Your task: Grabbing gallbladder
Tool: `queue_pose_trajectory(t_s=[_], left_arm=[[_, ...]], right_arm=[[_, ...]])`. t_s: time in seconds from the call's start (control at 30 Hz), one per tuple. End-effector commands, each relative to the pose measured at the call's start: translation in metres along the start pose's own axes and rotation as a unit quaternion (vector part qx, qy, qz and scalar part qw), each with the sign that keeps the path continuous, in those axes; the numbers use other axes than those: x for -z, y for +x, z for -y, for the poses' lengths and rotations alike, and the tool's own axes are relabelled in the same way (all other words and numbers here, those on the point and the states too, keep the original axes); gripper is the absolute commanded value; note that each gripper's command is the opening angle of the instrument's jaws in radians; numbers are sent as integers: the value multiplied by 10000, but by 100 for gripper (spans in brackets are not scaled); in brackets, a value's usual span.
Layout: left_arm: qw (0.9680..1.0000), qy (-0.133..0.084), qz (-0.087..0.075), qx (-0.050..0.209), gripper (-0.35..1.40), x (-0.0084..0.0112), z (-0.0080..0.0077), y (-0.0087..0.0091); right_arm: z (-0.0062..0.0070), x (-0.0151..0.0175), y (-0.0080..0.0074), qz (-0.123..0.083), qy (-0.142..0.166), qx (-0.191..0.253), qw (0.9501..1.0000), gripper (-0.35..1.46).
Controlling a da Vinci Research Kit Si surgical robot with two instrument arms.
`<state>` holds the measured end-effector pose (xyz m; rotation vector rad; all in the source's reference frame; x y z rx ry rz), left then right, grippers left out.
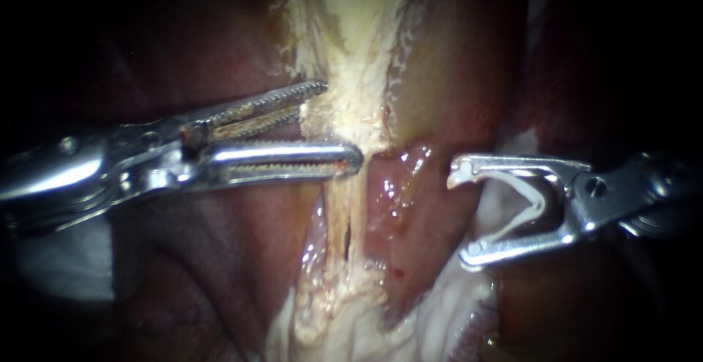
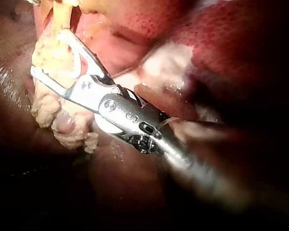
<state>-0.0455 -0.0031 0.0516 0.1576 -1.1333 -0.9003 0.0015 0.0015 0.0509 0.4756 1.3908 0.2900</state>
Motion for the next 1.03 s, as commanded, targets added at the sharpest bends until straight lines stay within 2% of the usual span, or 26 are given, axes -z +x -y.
queue_pose_trajectory(t_s=[0.03,0.13,0.2,0.23,0.27,0.3,0.37,0.4,0.47,1.03], left_arm=[[10000,-3,-27,25,31,-1,-1,1],[9999,-24,-82,80,26,-4,-5,2],[9999,-32,-110,77,15,-6,-7,3],[9999,-34,-125,76,7,-7,-8,3],[9998,-23,-156,72,-10,-7,-9,3],[9997,-31,-228,95,-35,-7,-10,4],[9989,-42,-402,226,-35,-5,-11,4],[9979,-51,-547,332,-35,-2,-12,4],[9968,-75,-676,410,-35,0,-12,3],[9964,-56,-696,477,-35,4,-8,1]], right_arm=[[0,0,0,-1,-1,0,10000,55],[0,-1,0,-3,-1,0,10000,55],[0,-1,1,-4,-2,0,10000,55],[0,-2,1,-5,-3,0,10000,55],[0,-2,1,-6,-3,-1,10000,55],[0,-2,1,-6,-3,-1,10000,55],[0,-2,1,-6,-3,-1,10000,55],[0,-2,1,-6,-3,-1,10000,55],[0,-2,1,-6,-2,0,10000,55],[1,-1,1,-5,-1,0,10000,55]])
